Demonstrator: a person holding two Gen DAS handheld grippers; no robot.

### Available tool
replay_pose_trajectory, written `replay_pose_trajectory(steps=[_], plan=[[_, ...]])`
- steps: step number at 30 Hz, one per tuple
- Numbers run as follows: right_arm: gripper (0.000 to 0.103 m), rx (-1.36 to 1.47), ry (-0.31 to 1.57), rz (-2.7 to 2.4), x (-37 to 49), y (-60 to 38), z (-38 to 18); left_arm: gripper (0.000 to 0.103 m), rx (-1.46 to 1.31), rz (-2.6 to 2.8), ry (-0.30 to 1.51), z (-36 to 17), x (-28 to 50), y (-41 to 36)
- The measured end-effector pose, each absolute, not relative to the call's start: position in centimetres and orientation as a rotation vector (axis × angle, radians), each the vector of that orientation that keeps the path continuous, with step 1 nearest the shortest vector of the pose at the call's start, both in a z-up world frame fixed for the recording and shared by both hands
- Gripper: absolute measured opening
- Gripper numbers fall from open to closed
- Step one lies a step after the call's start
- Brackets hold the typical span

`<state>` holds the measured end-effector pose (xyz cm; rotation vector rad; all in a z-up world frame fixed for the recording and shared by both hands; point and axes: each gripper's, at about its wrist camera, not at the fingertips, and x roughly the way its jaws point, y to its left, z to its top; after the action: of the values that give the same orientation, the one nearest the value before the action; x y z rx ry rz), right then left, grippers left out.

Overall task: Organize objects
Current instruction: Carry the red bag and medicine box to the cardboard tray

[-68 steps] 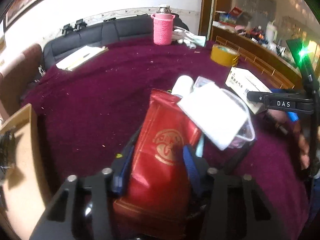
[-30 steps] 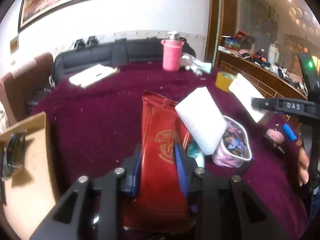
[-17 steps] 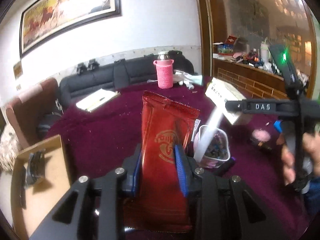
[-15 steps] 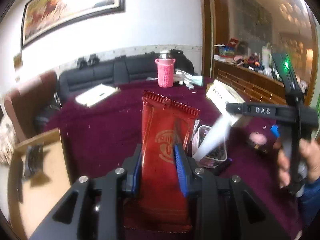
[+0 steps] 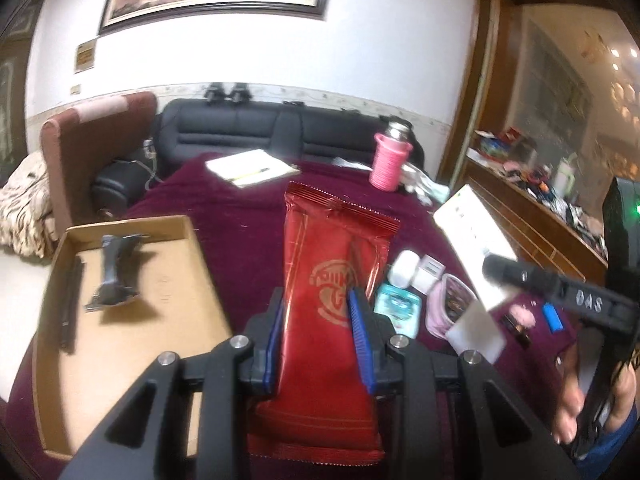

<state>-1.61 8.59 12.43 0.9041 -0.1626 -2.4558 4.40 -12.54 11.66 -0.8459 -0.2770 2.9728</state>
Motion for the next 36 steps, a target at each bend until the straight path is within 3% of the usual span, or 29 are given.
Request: replay_pose_trajectory(steps=[20, 36], plan=[[0.078, 1.099, 0.099, -2.169, -4.6, -13.1, 10.9, 0.031, -1.048, 3.166, -0.663, 10.3, 4.7, -32.0], [0.078, 1.197, 0.137, -2.183, -8.2, -18.5, 8.3, 0.031, -1.167, 3.166, -0.709, 8.1, 2.3, -34.5]])
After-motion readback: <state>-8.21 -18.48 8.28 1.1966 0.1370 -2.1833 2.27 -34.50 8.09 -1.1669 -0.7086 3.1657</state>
